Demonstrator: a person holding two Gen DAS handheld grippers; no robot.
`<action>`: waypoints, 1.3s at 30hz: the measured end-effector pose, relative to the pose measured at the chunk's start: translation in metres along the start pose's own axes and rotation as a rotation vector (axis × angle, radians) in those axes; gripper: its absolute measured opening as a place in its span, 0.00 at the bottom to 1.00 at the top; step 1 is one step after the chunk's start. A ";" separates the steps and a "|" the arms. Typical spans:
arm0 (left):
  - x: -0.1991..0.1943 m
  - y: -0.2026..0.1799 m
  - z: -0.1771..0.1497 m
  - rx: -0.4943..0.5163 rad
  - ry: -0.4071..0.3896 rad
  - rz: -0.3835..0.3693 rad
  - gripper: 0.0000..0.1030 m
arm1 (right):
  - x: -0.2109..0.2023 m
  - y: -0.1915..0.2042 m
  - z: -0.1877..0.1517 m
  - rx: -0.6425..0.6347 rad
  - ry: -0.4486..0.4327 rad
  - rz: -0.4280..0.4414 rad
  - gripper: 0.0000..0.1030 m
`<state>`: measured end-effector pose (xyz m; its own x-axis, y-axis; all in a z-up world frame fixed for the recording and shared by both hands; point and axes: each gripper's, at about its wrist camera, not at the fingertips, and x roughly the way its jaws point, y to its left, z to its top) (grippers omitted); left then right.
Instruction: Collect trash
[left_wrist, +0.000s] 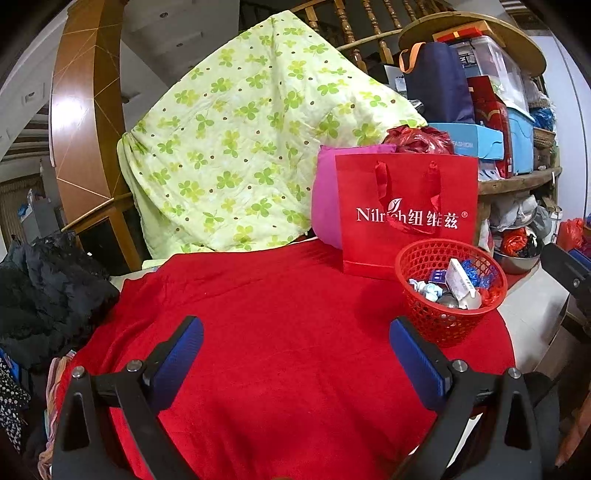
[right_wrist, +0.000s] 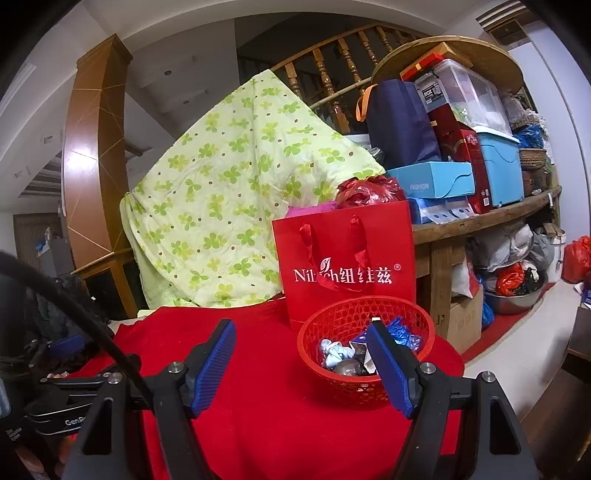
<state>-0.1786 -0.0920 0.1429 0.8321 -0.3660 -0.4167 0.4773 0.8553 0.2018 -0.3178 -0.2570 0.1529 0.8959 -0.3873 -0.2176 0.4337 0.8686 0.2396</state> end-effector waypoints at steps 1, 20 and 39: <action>-0.001 0.000 0.000 0.001 0.000 -0.003 0.98 | 0.000 -0.001 0.000 0.001 0.002 -0.003 0.74; 0.004 0.004 0.002 -0.040 -0.019 -0.027 0.98 | 0.006 0.005 -0.004 -0.008 0.036 -0.057 0.74; 0.003 0.014 -0.003 -0.069 -0.021 -0.019 0.98 | 0.010 0.016 -0.005 -0.021 0.038 -0.054 0.74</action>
<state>-0.1703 -0.0794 0.1417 0.8292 -0.3891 -0.4013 0.4727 0.8713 0.1320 -0.3020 -0.2451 0.1495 0.8665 -0.4223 -0.2660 0.4792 0.8531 0.2064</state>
